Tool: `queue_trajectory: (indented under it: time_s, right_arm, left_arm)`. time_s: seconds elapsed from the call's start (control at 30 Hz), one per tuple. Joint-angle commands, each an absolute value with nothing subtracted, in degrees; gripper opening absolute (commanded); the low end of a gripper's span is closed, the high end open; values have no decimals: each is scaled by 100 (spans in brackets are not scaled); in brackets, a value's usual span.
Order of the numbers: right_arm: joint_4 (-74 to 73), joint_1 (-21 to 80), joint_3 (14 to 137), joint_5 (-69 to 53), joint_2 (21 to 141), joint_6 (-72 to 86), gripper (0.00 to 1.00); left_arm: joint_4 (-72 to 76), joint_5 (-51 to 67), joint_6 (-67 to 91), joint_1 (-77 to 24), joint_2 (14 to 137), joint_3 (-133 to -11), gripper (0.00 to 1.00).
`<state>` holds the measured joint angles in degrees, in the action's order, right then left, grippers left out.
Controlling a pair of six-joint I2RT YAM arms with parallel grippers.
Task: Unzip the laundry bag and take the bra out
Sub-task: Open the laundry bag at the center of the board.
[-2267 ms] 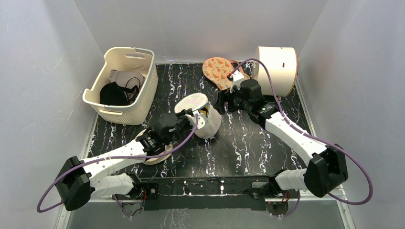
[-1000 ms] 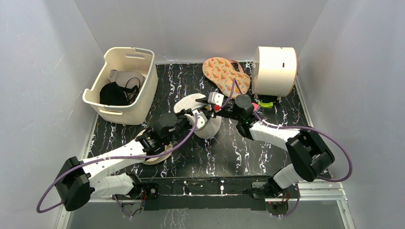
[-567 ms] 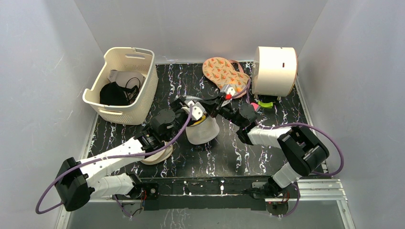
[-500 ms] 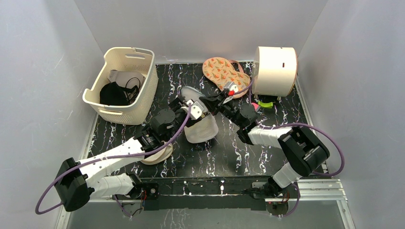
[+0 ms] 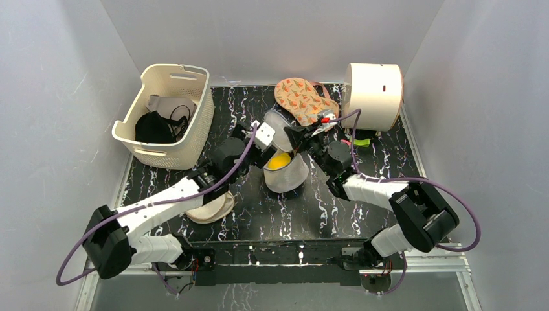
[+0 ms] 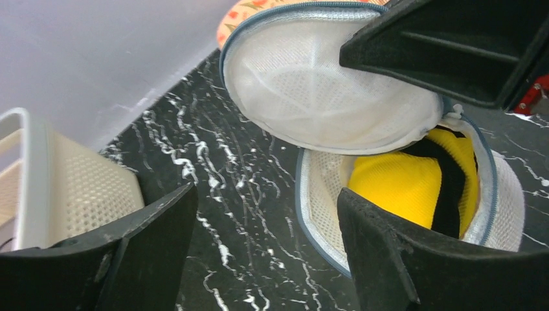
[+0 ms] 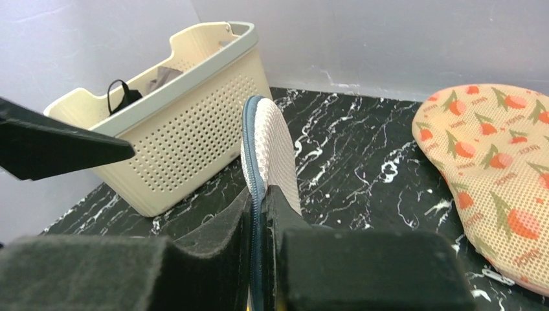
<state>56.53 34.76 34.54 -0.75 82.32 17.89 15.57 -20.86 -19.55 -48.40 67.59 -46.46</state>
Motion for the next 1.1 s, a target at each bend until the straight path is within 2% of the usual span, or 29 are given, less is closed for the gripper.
queue_trajectory:
  time_s: [0.0,0.07,0.13,0.23,0.37,0.57,0.7,0.77,0.93,1.0,1.07]
  right_arm:
    - [5673,3471,3404,112,7905,1666,7]
    - [5643,3469,3383,271,7833,1665,8]
    - [5634,3469,3358,381,7752,1654,9]
    - [5617,3471,3315,515,7655,1652,13]
    - [5561,3463,3308,609,7558,1573,17]
    - [5546,3458,3238,604,7433,1551,18]
    - [5458,3459,3209,639,7365,1523,18]
    - [5399,3463,3195,662,7306,1513,18]
    - [5073,3463,3071,882,6998,1502,18]
    - [4807,3453,3015,1103,6833,1483,20]
    - [4346,3454,3012,1640,6696,1653,23]
  left_arm:
    - [983,-1100,-1130,-4543,7102,-5185,74]
    - [984,-564,-850,-4389,7145,-5199,74]
    - [1126,-293,-575,-4264,7211,-5112,78]
    - [1026,-416,-113,-4081,7535,-5264,82]
    - [1108,-483,627,-3801,7890,-5262,93]
    - [599,-440,1207,-3615,8670,-5645,92]
    - [402,476,1449,-3478,9101,-5873,87]
    - [240,745,1470,-3472,9312,-5996,80]
    - [201,1284,1380,-3463,9447,-6150,43]
    - [265,1222,1330,-3464,9326,-6084,32]
    - [310,1116,1210,-3465,9162,-6019,25]
